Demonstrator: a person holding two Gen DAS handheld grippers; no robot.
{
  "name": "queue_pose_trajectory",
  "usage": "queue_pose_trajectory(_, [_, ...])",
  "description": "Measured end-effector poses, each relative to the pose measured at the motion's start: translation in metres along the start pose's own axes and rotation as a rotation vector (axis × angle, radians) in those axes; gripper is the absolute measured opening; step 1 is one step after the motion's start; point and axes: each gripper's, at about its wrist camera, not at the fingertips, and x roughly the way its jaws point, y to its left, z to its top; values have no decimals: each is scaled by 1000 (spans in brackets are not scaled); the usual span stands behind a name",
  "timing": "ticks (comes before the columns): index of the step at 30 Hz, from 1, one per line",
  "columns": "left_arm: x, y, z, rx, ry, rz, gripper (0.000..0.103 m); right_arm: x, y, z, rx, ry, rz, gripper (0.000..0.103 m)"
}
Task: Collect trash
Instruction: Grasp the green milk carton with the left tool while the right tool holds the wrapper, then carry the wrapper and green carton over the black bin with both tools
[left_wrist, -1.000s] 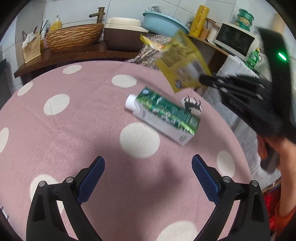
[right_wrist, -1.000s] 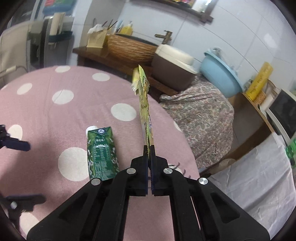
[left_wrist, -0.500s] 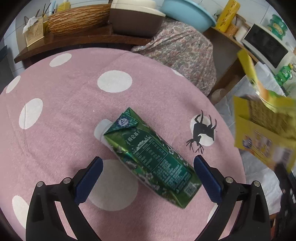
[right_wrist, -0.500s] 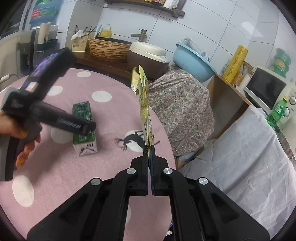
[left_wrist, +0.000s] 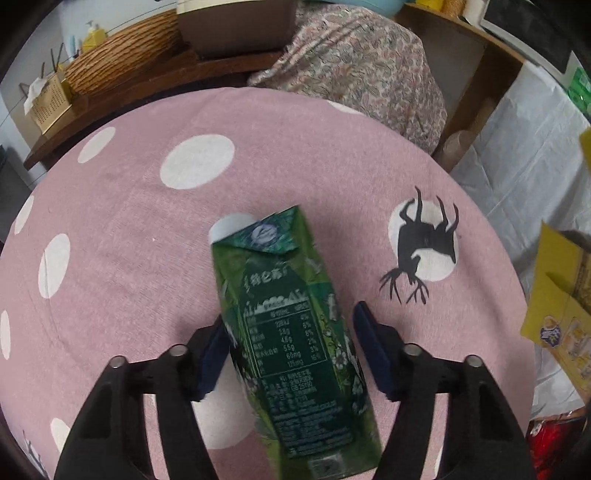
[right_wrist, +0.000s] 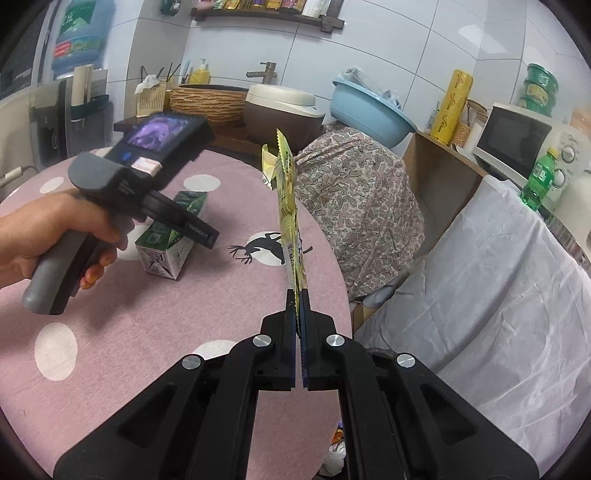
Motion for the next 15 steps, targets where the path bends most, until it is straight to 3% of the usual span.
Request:
queue_pose_trajectory(3, [-5, -6, -10, 44, -22, 3, 49, -8, -2, -5, 25, -11, 7, 2])
queue_pose_trajectory(10, [-25, -14, -41, 91, -74, -65, 49, -30, -5, -18, 80, -46, 25, 2])
queue_pose_trajectory(15, [-59, -22, -74, 138, -165, -108, 49, -51, -5, -36, 140, -81, 46, 2])
